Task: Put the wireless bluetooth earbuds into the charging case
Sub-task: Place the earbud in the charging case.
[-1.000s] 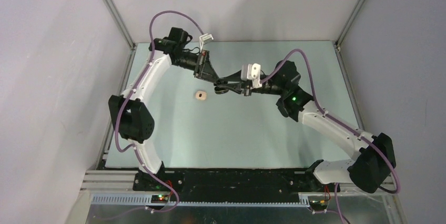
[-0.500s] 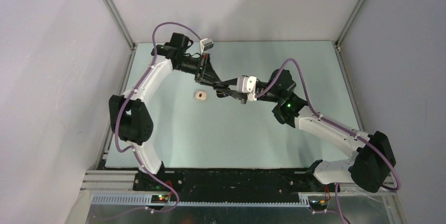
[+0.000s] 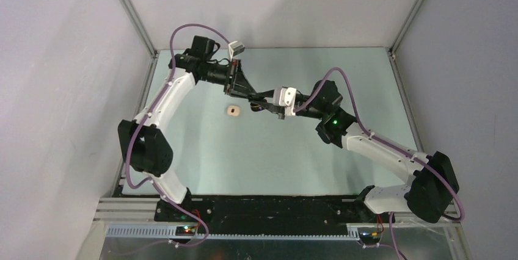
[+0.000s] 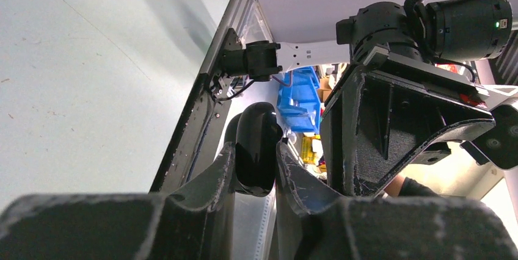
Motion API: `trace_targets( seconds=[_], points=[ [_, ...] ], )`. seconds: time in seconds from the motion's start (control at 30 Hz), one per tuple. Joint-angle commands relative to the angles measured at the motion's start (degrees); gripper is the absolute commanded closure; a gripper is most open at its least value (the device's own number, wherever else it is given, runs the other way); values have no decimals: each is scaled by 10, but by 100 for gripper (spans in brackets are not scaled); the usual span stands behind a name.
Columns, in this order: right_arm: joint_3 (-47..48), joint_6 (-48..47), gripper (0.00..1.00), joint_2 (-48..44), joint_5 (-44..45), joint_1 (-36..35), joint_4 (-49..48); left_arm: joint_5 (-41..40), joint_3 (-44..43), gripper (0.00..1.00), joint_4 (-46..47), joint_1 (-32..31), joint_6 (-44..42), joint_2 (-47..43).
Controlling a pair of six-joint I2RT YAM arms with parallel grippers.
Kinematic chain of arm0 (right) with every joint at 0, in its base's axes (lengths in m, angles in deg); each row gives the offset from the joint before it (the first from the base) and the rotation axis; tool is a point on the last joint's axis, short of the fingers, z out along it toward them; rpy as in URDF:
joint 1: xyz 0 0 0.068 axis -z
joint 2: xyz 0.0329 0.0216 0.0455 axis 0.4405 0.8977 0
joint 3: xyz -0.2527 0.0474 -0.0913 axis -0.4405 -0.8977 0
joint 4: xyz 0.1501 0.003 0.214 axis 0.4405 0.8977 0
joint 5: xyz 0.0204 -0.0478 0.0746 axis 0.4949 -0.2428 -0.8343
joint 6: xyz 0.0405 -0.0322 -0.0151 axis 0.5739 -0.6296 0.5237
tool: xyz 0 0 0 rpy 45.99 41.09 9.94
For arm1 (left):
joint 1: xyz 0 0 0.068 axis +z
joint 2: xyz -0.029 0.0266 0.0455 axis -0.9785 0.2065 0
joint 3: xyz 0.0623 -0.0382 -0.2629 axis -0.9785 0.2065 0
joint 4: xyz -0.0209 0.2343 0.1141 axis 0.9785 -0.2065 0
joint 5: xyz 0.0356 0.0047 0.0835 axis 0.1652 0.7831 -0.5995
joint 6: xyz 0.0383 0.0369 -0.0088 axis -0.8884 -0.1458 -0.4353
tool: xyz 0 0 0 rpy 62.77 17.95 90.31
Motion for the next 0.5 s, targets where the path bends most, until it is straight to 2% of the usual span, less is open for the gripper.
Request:
trace_targets(
  seconds=[0.0,0.47],
  points=[
    [2,-3,100,0,8,-2,-3,11,8,100,27,-2,28,-32],
    [1,33,100,6,32,-7,-6,24,12,100,61,-2,61,-41]
  ],
)
